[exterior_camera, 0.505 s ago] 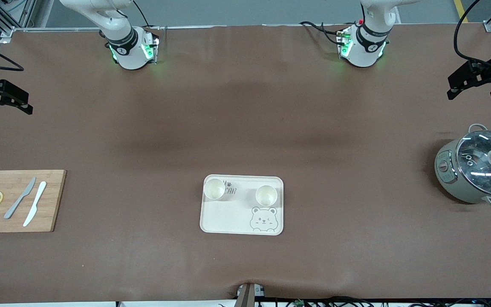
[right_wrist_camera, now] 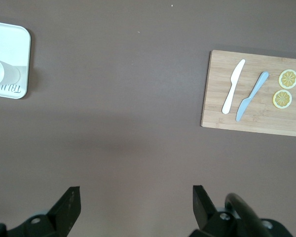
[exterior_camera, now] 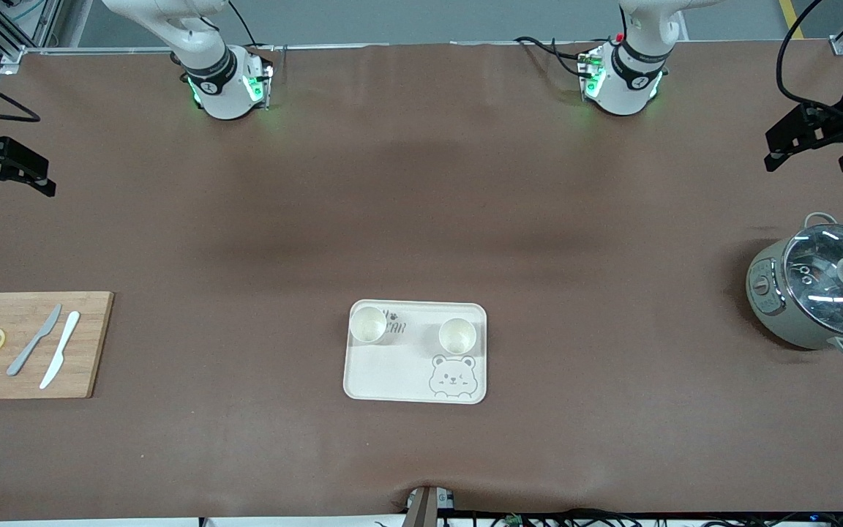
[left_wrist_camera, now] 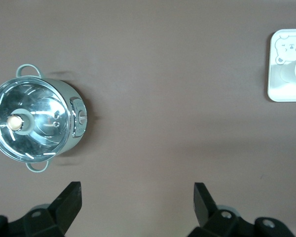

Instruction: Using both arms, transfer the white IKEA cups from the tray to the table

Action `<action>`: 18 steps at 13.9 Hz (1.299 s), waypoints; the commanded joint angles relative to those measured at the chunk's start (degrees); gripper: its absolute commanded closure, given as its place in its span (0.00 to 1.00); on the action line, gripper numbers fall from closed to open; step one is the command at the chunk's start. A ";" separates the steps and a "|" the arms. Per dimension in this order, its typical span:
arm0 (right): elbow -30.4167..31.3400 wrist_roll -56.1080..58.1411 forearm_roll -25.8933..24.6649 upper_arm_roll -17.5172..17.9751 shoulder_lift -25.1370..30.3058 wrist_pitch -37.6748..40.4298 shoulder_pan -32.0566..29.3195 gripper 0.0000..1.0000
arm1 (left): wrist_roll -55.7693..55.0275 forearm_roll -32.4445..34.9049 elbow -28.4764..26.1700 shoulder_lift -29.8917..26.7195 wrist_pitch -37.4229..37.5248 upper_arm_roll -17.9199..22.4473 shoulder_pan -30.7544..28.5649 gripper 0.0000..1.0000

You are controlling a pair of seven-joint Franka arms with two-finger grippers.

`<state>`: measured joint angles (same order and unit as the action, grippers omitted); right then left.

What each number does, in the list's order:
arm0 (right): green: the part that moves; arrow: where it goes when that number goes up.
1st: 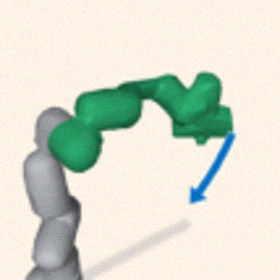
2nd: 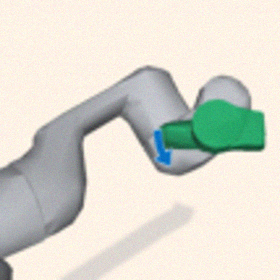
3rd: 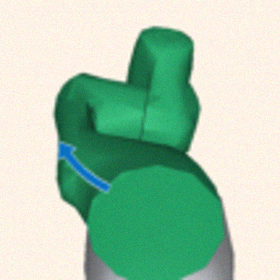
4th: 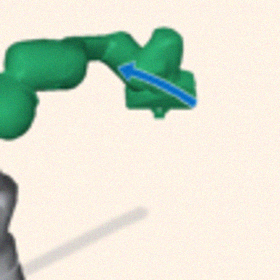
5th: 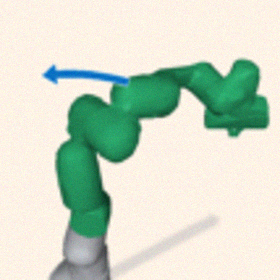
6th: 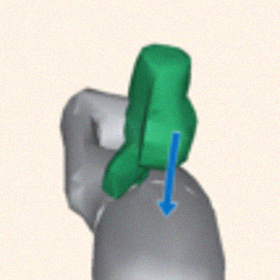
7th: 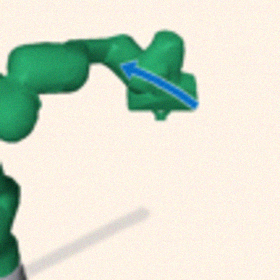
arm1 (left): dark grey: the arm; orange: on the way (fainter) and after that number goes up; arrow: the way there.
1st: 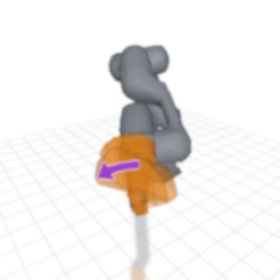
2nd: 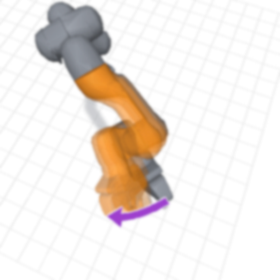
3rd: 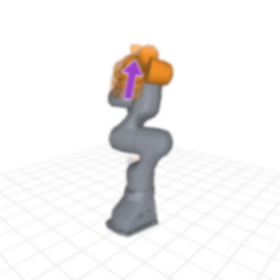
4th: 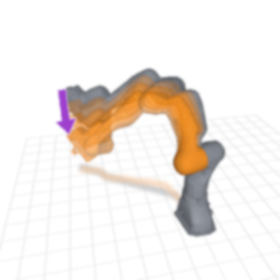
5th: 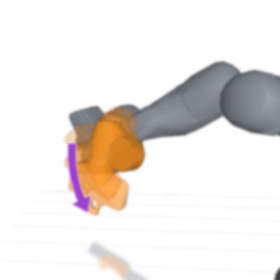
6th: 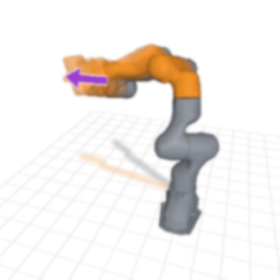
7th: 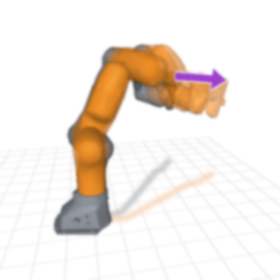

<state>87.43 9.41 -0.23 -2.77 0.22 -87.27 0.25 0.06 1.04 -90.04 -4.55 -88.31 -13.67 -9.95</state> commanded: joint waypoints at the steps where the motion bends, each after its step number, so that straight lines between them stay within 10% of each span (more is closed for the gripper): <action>1: -0.25 0.61 1.11 0.22 0.13 -0.09 -0.60 0.00 | -0.84 -0.42 1.88 4.44 0.77 -2.05 0.72 0.00; 18: 0.02 0.26 4.00 0.04 -10.59 -2.03 -3.94 0.00 | -52.68 7.22 12.51 44.08 -37.25 -2.68 28.56 0.00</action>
<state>87.94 9.54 1.47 -3.08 -9.61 -89.31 -2.27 -47.65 6.10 -81.95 34.46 -121.90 -18.18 15.40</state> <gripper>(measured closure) 0.000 0.000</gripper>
